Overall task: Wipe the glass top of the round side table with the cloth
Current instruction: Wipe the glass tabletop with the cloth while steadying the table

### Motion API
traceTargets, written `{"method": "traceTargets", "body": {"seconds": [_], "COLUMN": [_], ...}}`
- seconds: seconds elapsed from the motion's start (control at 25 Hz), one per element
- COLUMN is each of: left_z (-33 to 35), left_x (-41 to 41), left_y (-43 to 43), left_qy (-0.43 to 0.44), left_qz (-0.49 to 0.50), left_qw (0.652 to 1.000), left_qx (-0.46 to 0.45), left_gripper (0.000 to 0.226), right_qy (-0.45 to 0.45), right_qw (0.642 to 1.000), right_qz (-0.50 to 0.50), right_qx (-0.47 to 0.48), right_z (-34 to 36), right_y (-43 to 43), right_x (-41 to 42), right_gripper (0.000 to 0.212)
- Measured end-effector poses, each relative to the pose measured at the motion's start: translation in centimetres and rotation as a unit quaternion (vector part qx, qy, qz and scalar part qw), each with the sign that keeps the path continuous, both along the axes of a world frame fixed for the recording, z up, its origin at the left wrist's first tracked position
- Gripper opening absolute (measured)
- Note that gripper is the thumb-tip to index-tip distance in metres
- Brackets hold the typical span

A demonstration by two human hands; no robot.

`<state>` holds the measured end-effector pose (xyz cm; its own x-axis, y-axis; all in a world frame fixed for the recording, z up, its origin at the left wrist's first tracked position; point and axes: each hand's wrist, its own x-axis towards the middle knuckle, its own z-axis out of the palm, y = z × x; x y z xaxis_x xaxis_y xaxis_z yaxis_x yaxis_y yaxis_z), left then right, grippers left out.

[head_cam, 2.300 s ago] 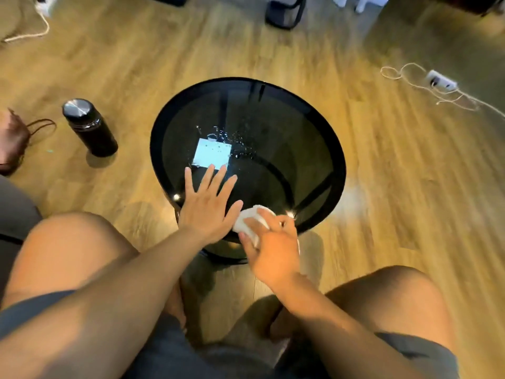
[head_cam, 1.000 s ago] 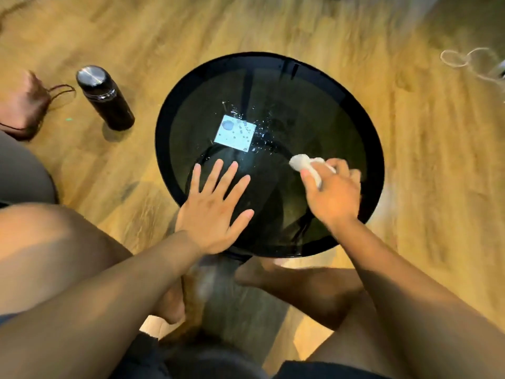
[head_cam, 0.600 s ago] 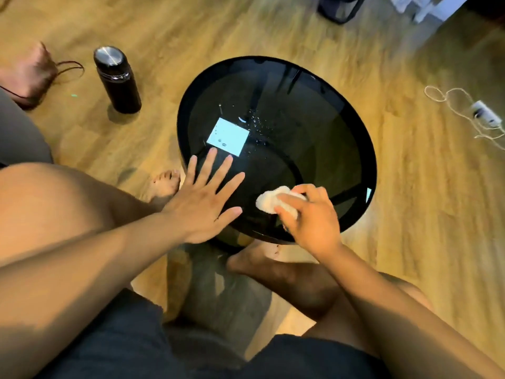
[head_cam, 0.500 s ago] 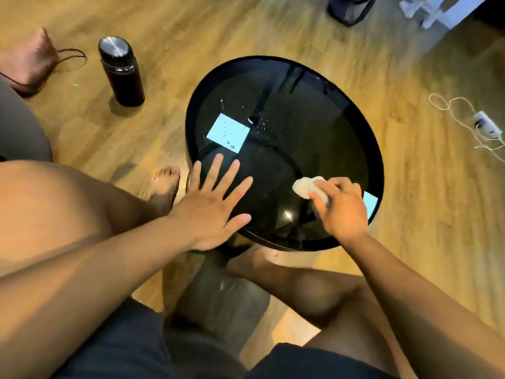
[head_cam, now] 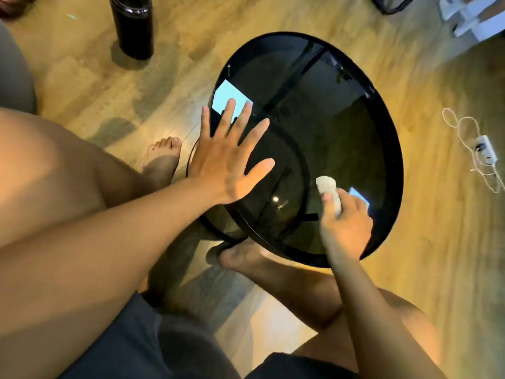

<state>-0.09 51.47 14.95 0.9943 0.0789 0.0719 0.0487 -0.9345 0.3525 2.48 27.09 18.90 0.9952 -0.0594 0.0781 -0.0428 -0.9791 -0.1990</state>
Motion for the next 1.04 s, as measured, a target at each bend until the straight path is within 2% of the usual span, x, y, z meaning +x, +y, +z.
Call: {"method": "traceTargets", "body": {"seconds": [0.12,0.2,0.28,0.36,0.4,0.52,0.64,0.72,0.76,0.92,1.04], "left_z": [0.3,0.3,0.3,0.3,0.4,0.3,0.0,-0.1,-0.1,-0.1,0.0], "left_x": [0.2,0.4,0.1,0.0,0.1,0.2,0.5,0.5,0.5,0.6,0.4], "left_y": [-0.6,-0.6,-0.8,-1.0,-1.1,-1.1,-1.0,-1.2,-1.3,-1.0,-1.0], "left_qy": [-0.048,-0.072,-0.081,-0.072,-0.064,-0.059,-0.064,-0.06,-0.06,-0.067,-0.093], "left_qz": [-0.027,-0.04,-0.038,-0.036,-0.031,-0.017,-0.014,-0.006,-0.004,0.001,0.005], "left_qw": [0.997,0.992,0.992,0.995,0.996,0.997,0.996,0.996,0.996,0.995,0.986], "left_qx": [-0.057,-0.093,-0.09,-0.061,-0.049,-0.05,-0.063,-0.06,-0.061,-0.077,-0.138], "left_gripper": [0.072,0.07,0.068,0.068,0.07,0.069,0.066,0.066,0.066,0.067,0.064], "right_qy": [-0.064,-0.048,-0.02,-0.013,-0.009,0.031,0.071,0.049,0.031,-0.009,-0.058], "right_qw": [0.991,0.988,0.979,0.967,0.971,0.992,0.994,0.992,0.993,0.998,0.988], "right_qz": [0.119,0.143,0.199,0.254,0.24,0.095,-0.064,-0.106,-0.096,0.017,0.145], "right_qx": [0.027,0.032,0.042,0.01,-0.015,-0.079,-0.048,-0.057,-0.064,-0.065,-0.013], "right_z": [-1.1,-1.3,-1.1,-0.7,-0.6,-0.2,0.5,-0.1,-0.1,-0.5,-1.1], "right_y": [8.0,11.4,10.5,6.5,3.6,-6.9,-11.9,-9.5,-7.6,2.1,10.2], "right_x": [-5.7,-7.1,-6.2,-4.8,-3.8,0.1,3.7,3.6,2.8,-2.5,-4.3], "right_gripper": [0.025,0.027,0.031,0.032,0.031,0.028,0.037,0.037,0.036,0.034,0.03]}}
